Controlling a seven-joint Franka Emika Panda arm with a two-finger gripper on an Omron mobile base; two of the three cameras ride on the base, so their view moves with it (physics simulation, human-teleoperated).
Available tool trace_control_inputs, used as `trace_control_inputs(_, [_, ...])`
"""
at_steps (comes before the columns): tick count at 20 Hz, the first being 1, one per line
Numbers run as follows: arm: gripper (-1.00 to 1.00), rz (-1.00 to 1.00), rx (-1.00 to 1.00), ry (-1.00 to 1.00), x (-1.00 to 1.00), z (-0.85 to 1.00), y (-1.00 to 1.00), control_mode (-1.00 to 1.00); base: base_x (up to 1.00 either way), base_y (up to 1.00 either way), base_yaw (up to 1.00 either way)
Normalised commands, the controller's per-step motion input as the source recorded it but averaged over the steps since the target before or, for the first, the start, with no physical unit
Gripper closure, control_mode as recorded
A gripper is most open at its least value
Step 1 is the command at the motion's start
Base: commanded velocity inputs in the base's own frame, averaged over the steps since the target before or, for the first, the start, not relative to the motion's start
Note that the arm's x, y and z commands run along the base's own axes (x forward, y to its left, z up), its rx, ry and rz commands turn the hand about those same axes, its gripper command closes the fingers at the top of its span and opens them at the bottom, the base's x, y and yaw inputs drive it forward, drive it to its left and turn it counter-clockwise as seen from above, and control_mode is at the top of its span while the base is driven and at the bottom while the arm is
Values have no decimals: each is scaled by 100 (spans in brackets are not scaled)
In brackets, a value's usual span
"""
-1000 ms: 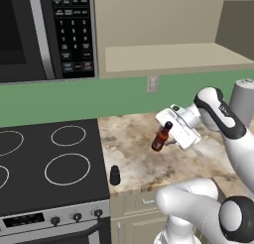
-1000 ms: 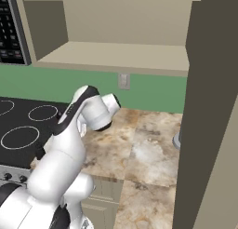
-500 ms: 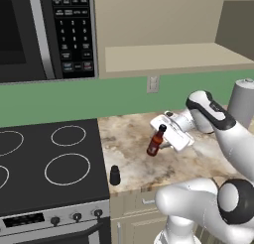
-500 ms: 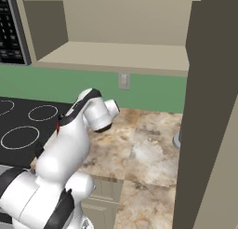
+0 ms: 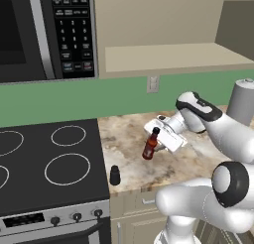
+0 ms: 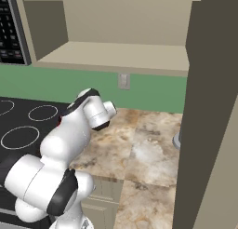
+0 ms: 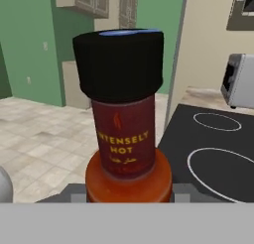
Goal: Take 2 condiments from the cabinet and move them on the counter near the stove.Make sure the condiments are lined up with each other, next to each other.
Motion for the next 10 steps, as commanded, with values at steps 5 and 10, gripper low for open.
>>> trace_control_inputs(5, [100, 0, 0, -5, 4, -42, 21, -100, 0, 0, 0])
trace_control_inputs(10, [100, 0, 0, -6, 0, -21, 11, -100, 0, 0, 0])
